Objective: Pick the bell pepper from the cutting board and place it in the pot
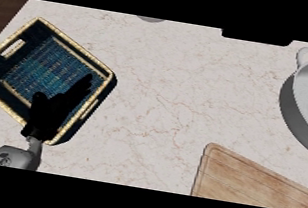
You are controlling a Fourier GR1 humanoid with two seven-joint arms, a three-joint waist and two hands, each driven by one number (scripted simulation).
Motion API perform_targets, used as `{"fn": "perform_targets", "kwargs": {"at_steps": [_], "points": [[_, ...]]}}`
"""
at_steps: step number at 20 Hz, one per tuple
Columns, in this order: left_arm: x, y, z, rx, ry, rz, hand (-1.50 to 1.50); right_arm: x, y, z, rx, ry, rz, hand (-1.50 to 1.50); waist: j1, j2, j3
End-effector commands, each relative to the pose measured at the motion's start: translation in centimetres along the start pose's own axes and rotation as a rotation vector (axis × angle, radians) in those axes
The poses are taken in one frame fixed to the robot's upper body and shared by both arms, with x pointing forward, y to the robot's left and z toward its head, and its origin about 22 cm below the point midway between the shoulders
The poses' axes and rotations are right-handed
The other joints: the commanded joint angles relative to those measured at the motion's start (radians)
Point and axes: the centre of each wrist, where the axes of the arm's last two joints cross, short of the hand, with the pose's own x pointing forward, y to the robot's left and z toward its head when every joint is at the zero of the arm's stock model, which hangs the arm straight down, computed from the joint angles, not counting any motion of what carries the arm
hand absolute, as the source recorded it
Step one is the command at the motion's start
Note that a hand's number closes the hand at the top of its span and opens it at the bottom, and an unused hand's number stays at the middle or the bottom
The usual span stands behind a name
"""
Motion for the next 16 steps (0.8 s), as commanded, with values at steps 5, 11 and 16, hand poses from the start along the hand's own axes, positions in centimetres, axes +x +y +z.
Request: {"fn": "perform_targets", "kwargs": {"at_steps": [5,11,16], "points": [[-1.0,-1.2,-0.4,-0.033,0.061,0.04,0.0,7.6,0.1,-6.3,0.075,0.046,0.151,1.5,0.022,0.015,-0.006],[0.2,-0.4,-1.0,-0.053,0.045,0.021,0.0,9.7,4.1,-8.9,0.165,0.079,0.276,1.5,0.034,0.018,-0.005],[-0.9,-1.6,-1.1,-0.051,0.045,0.032,0.0,10.4,7.7,-9.9,0.199,0.093,0.462,1.5,0.044,0.022,-0.006]]}}
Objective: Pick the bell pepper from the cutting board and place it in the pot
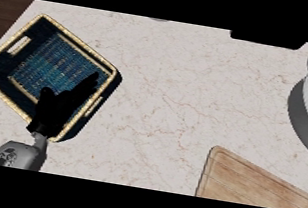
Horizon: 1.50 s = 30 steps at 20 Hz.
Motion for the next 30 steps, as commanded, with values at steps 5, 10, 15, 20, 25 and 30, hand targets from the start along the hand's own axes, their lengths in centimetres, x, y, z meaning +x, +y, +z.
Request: {"fn": "perform_targets", "kwargs": {"at_steps": [5,10,15,20,25,30], "points": [[-0.9,-2.3,-0.3,-0.045,0.013,0.015,0.0,3.1,2.6,-2.4,0.049,0.115,0.407,1.5,0.035,0.015,-0.007],[-1.1,-0.7,-0.5,-0.038,0.023,0.016,0.0,3.1,6.8,-2.8,0.354,0.292,0.384,1.5,0.029,0.02,-0.006],[-1.0,-1.0,-0.9,-0.015,0.026,0.03,0.0,3.3,8.4,-3.6,0.479,0.426,0.37,-1.5,0.009,0.016,-0.004],[-1.3,-0.4,-0.7,-0.002,0.03,0.031,0.0,7.1,10.4,-4.1,0.297,0.22,0.069,-1.5,-0.011,0.011,-0.003],[-1.7,0.7,0.6,0.002,0.054,0.029,0.0,9.4,7.3,-5.6,0.03,0.139,-0.298,-1.5,-0.011,0.008,-0.002],[-1.5,-1.3,0.0,0.028,0.044,0.043,0.0,6.9,4.5,-5.9,-0.221,0.191,-0.511,-1.5,-0.025,0.011,-0.003]]}}
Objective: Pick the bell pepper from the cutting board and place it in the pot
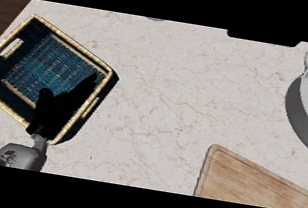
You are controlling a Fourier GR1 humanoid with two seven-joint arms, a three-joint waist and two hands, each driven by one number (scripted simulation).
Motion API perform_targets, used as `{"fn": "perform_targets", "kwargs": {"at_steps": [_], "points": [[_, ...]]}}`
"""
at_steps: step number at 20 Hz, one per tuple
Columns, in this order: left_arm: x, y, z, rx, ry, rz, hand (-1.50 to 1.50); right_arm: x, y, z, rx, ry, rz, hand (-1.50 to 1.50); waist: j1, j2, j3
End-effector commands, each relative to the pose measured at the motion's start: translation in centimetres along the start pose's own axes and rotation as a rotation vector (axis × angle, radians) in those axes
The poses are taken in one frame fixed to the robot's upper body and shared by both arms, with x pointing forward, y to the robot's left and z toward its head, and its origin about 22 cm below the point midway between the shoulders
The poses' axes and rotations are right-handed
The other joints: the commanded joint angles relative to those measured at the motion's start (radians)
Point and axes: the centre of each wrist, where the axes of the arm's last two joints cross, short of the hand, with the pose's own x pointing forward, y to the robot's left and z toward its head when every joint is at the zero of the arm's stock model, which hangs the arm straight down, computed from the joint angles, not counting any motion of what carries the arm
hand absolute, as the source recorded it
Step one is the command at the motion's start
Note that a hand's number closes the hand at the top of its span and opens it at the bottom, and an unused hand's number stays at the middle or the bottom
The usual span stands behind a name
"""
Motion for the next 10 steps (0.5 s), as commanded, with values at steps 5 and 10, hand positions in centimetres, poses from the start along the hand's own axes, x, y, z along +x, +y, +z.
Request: {"fn": "perform_targets", "kwargs": {"at_steps": [5,10], "points": [[-2.5,-0.3,0.9,0.001,0.04,0.028,0.0,-2.2,-5.7,-0.8,-0.328,-0.023,-0.296,-1.5,-0.008,0.004,-0.008],[-3.4,-0.1,2.0,-0.011,0.047,0.029,0.0,-7.6,-11.0,0.4,-0.342,-0.072,-0.39,-1.5,-0.026,-0.002,-0.009]]}}
